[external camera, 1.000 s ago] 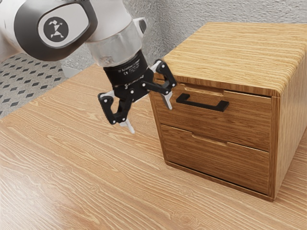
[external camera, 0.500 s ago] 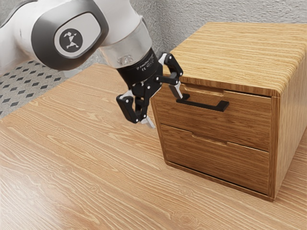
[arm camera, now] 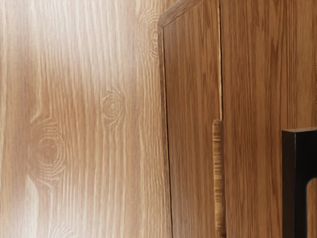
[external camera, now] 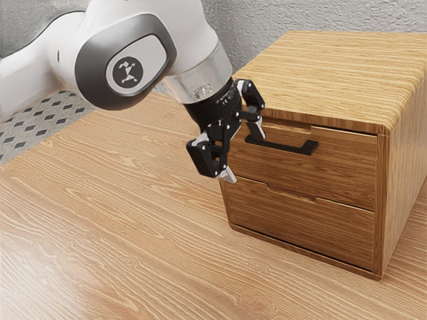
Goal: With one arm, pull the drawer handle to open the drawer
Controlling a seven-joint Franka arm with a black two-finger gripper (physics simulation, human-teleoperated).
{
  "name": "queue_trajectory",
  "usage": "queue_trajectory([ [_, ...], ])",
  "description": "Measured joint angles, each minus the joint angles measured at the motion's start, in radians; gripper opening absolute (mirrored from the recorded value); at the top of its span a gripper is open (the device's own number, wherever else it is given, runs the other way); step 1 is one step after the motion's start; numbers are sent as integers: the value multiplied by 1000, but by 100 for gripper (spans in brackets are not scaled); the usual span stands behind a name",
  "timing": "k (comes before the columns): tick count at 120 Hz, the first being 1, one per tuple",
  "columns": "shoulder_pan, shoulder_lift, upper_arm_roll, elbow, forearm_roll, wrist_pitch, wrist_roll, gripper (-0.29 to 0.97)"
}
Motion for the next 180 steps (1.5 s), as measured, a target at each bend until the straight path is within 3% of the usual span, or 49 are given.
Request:
queue_trajectory([
  [77, -38, 13, 0, -26, 24, 92, -79, 68],
  [180, 5, 41, -5, -40, 25, 149, -109, 68],
])
